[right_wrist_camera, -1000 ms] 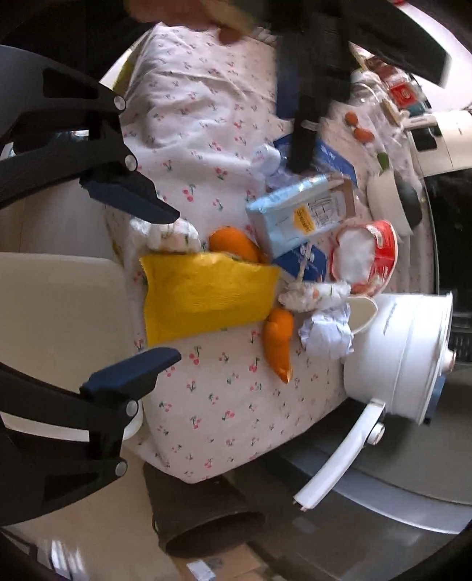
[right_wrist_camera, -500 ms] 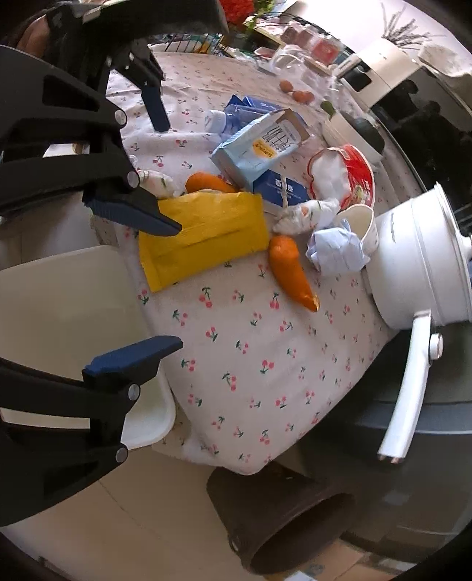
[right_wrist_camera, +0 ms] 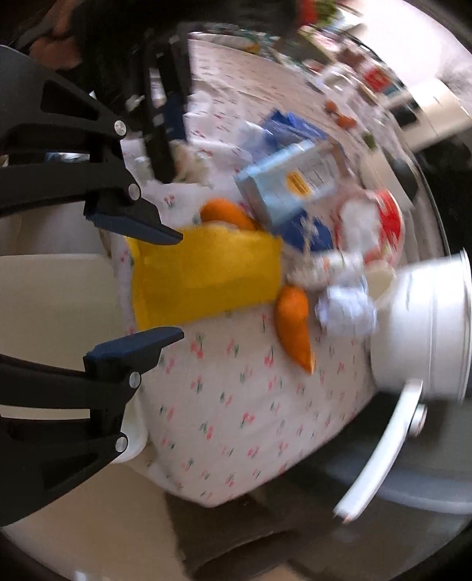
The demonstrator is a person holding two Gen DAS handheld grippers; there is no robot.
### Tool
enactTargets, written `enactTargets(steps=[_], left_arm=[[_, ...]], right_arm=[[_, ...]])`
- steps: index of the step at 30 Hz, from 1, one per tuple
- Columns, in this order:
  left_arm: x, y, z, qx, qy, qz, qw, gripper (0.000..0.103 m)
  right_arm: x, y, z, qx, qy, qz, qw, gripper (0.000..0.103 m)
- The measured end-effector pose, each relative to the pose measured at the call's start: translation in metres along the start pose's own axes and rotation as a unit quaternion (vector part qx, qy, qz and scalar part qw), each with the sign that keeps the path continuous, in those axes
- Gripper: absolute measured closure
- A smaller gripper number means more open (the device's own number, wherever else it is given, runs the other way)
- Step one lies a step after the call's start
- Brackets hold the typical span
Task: Collect trash
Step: 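Grasp the yellow snack wrapper with the right gripper, then carry the yellow wrapper to the white basin and open the right gripper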
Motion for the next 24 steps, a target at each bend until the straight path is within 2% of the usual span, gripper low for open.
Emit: enactTargets(steps=[1, 3, 5, 9, 10, 12, 16, 24], left_arm=[[-0.001, 0.003, -0.004, -0.007, -0.004, -0.003, 1.0000, 0.077], [-0.003, 0.017, -0.011, -0.014, -0.007, -0.024, 0.9996, 0.077], [-0.004, 0.030, -0.016, -0.023, -0.009, -0.045, 0.9987, 0.077], [-0.010, 0.042, -0.018, -0.027, -0.011, -0.065, 0.9975, 0.077], [-0.010, 0.043, -0.018, -0.026, -0.009, -0.067, 0.9974, 0.076], [-0.010, 0.044, -0.020, -0.025, -0.007, -0.068, 0.9973, 0.076], [-0.010, 0.043, -0.022, -0.022, -0.009, -0.065, 0.9976, 0.076], [-0.009, 0.034, -0.027, -0.003, -0.011, -0.059, 0.9982, 0.076]], right_arm=[[0.000, 0.008, 0.005, 0.001, 0.005, -0.013, 1.000, 0.044], [-0.001, 0.017, 0.010, 0.014, 0.006, -0.033, 0.999, 0.032], [-0.001, 0.024, 0.019, 0.035, 0.008, -0.058, 0.998, 0.031], [-0.002, 0.025, 0.037, 0.062, 0.022, -0.071, 0.995, 0.031], [-0.002, 0.024, 0.041, 0.062, 0.026, -0.071, 0.995, 0.038], [-0.001, 0.018, 0.047, 0.057, 0.041, -0.055, 0.996, 0.059], [-0.005, 0.010, 0.034, 0.036, 0.030, -0.022, 0.999, 0.077], [-0.001, -0.007, 0.000, -0.012, 0.005, 0.030, 0.999, 0.079]])
Point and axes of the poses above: each gripper's, at about its wrist camera, not at the fingertips, and z roughly the way its jaws point, y to its left, x to its underside, the point moved 5 cm from there along z, roughly the way its jaws point
